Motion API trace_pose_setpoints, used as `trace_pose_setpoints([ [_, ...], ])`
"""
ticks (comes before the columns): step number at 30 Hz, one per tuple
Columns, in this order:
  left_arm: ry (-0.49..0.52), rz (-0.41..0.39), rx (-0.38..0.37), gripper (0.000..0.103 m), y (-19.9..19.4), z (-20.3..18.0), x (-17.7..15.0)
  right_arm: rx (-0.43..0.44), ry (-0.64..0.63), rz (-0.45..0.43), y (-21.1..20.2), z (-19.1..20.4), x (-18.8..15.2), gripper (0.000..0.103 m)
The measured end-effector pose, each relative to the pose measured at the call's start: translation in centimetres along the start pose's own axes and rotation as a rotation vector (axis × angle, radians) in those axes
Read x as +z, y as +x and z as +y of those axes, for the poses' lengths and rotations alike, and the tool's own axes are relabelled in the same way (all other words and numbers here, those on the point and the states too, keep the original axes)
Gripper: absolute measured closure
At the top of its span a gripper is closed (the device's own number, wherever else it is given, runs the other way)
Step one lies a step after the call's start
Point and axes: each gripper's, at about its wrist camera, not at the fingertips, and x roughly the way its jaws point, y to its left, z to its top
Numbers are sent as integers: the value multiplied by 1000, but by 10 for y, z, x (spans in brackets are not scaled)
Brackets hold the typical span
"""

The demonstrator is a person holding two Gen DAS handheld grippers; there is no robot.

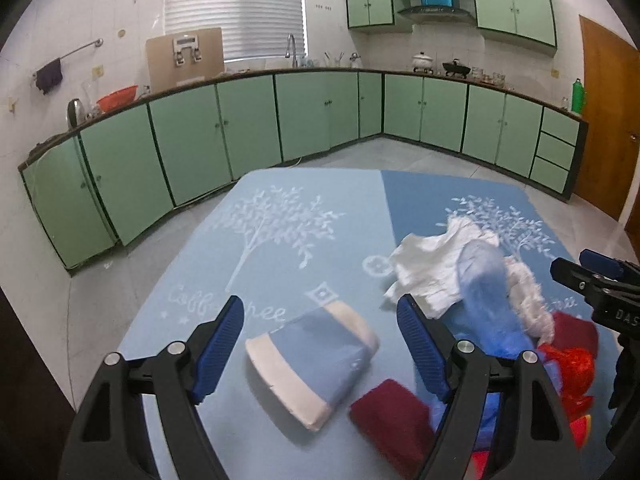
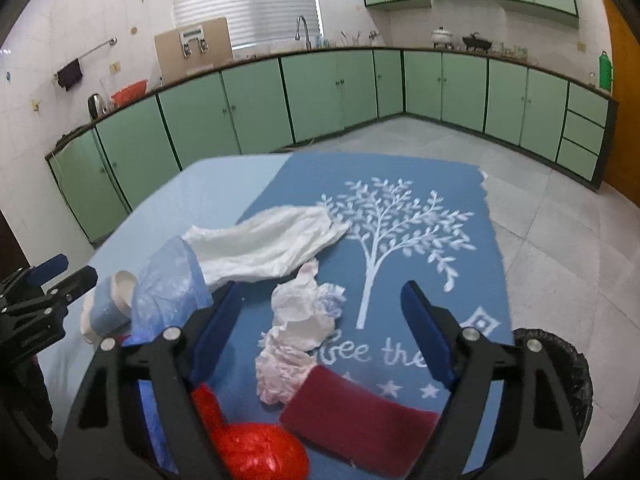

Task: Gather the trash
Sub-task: 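Grasp the white paper cup with the left gripper while the right gripper grasps a tissue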

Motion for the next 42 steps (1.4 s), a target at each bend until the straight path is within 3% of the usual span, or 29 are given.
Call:
trace_pose_setpoints([
  [12,7,46,-5,26,20,3,-7,15,-36,132,38,11,-12,44],
  [18,4,69,-16,26,24,3,-10,59,-36,194,50,14,-15,68],
  [20,4,74,-21,26,24,3,-10,62,-57,193,50,17,-14,82],
  [23,17,77,-25,26,24,-1,-12,62,-81,174,44,20,-11,90],
  [34,63,132,38,23,42,-12,-17,86,-66,128,30,19,-1,92],
  [40,-6,224,77,20,62,2,-20,95,-52,136,33,17,-3,92],
  [41,-31,230,67,23,64,7,-20,95,-51,138,33,16,-4,92],
  [42,-66,242,35,40,66,13,-20,94,-48,140,33,16,-5,92],
])
